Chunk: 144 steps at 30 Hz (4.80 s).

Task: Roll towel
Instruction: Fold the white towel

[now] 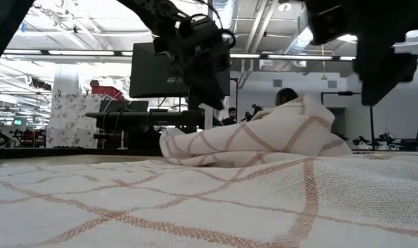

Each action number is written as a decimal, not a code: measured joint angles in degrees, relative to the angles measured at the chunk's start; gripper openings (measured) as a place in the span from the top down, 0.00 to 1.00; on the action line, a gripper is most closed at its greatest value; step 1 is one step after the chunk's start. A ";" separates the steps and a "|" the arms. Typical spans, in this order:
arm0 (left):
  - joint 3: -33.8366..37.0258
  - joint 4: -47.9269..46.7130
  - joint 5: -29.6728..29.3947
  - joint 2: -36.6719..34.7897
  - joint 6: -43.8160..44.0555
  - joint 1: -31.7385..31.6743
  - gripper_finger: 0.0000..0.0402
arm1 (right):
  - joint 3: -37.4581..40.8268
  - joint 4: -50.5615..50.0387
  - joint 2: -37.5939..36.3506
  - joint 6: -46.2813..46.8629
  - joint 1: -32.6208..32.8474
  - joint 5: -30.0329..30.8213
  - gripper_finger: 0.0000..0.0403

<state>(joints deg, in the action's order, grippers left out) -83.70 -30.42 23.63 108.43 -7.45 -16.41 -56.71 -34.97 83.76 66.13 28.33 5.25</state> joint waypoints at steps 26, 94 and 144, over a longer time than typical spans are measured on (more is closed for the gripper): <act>-9.20 -6.69 -17.46 17.96 -11.42 -1.70 0.72 | 0.20 -8.85 -4.73 -3.61 3.14 7.34 0.38; -12.83 -21.42 -15.52 -18.08 -3.80 9.77 1.00 | 0.22 13.89 16.58 -73.72 -50.63 -33.49 0.39; -12.54 -22.88 -16.62 -18.02 -3.71 9.69 1.00 | 0.22 -4.14 2.21 -75.04 -55.32 -34.34 0.43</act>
<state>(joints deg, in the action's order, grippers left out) -96.25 -53.30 7.01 90.41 -11.16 -6.72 -56.49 -39.11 85.97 -8.90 -26.99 -29.08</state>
